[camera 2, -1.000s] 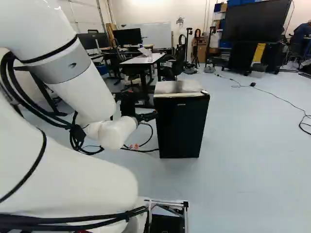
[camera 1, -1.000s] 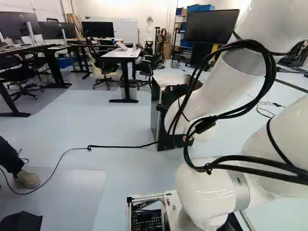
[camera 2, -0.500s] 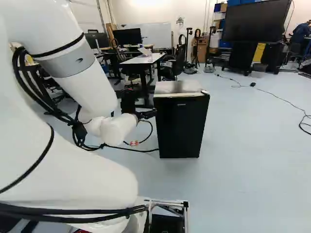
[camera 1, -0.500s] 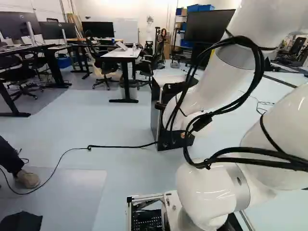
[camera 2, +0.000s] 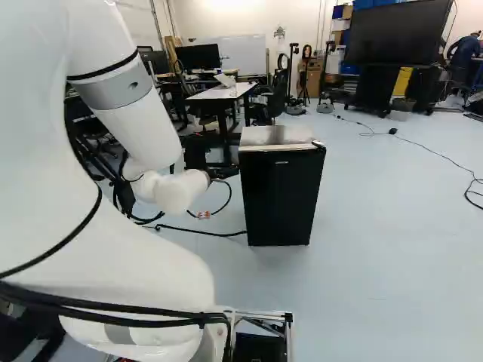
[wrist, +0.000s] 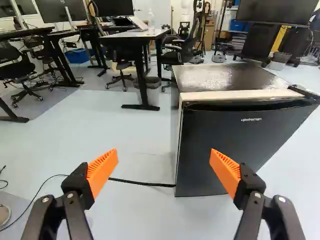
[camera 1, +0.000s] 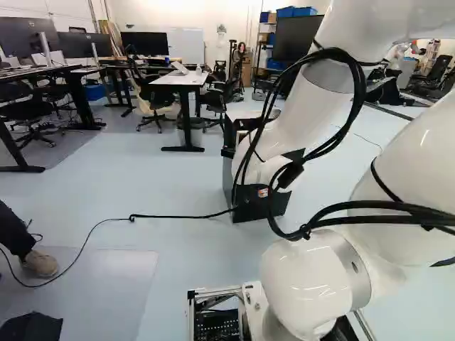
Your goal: Open the fridge door
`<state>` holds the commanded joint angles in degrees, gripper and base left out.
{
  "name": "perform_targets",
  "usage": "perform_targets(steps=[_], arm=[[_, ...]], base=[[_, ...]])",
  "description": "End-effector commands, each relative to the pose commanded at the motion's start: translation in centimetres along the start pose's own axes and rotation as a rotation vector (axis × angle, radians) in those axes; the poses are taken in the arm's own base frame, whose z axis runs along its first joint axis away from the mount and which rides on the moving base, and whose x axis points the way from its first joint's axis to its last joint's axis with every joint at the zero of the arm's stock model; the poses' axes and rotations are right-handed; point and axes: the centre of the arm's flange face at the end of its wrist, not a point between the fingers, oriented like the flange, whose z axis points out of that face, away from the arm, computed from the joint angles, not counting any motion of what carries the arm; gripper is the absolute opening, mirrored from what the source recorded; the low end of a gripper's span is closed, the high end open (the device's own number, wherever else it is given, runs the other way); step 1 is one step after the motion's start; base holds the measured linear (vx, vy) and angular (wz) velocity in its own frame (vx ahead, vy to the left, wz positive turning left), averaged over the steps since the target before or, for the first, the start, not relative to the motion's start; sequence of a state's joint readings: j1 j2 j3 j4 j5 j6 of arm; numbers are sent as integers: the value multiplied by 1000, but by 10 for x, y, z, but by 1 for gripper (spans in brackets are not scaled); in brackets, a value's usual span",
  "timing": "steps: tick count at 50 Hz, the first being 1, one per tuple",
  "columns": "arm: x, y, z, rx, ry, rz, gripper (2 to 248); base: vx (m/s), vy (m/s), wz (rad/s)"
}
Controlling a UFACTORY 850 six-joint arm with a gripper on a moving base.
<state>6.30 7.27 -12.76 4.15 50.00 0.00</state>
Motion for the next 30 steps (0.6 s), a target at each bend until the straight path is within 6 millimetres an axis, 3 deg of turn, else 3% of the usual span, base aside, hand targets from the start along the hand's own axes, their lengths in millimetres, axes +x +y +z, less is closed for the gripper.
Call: perform_targets(steps=[30], arm=[[-4,-28,42,-6,-42,32,247]], base=[[0,0,0]])
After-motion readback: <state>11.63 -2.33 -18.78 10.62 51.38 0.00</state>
